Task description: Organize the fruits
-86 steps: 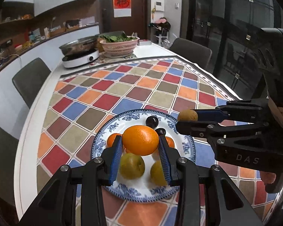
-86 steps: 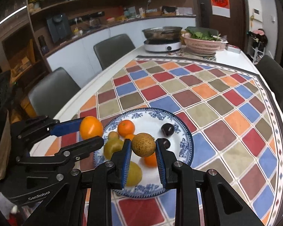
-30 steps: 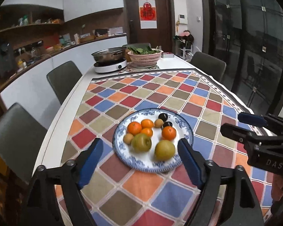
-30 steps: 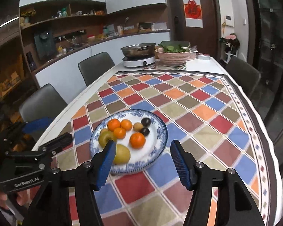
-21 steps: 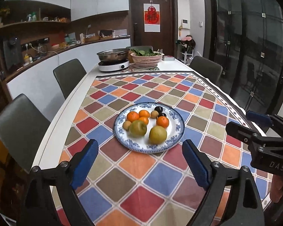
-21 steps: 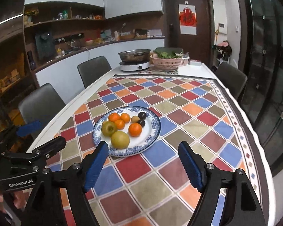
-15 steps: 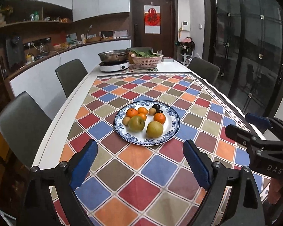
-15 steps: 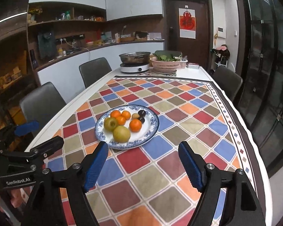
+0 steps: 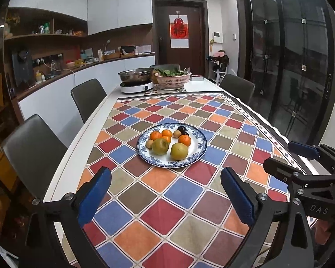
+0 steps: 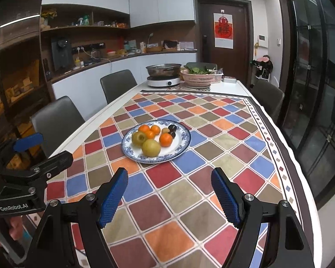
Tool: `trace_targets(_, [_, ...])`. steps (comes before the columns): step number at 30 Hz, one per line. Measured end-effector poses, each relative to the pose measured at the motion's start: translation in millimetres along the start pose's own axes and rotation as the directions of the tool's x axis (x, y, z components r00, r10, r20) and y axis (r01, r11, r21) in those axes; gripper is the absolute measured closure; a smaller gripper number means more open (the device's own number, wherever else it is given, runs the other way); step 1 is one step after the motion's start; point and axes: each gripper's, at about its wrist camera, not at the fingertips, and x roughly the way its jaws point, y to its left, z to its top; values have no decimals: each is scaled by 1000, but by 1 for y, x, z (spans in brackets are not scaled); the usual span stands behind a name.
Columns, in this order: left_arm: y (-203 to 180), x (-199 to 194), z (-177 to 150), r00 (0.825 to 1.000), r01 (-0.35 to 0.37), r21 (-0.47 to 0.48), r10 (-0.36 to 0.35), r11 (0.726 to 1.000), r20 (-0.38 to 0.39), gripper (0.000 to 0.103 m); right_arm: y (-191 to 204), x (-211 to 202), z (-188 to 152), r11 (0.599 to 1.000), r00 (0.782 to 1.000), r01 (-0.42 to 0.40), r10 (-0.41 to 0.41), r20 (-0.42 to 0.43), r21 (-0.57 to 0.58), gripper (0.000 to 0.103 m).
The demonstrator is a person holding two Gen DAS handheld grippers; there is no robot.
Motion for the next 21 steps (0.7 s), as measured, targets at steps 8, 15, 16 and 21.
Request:
trace_targets(8, [-3,-12,-7,1000,-14,3,14,1000,15,0,0,-13,-8,1000,1000,1,-1,4,1,26])
trace_targets(15, [-2,-15,-9,1000,-6,-7,6,1000,11,0,4,-19,-7,1000,1000,5,-5,19,-11,26])
trace_targets(16, [-2,-15,-10,1000,-5,-7,5,1000,12,0,4,-19,-7,1000,1000,2,-2,20,-13,26])
trace_targets(21, [-3,-16,-11,1000,-9,-7,9,1000,20,0,5,-20,-8,1000,1000,0,0,20,-14,26])
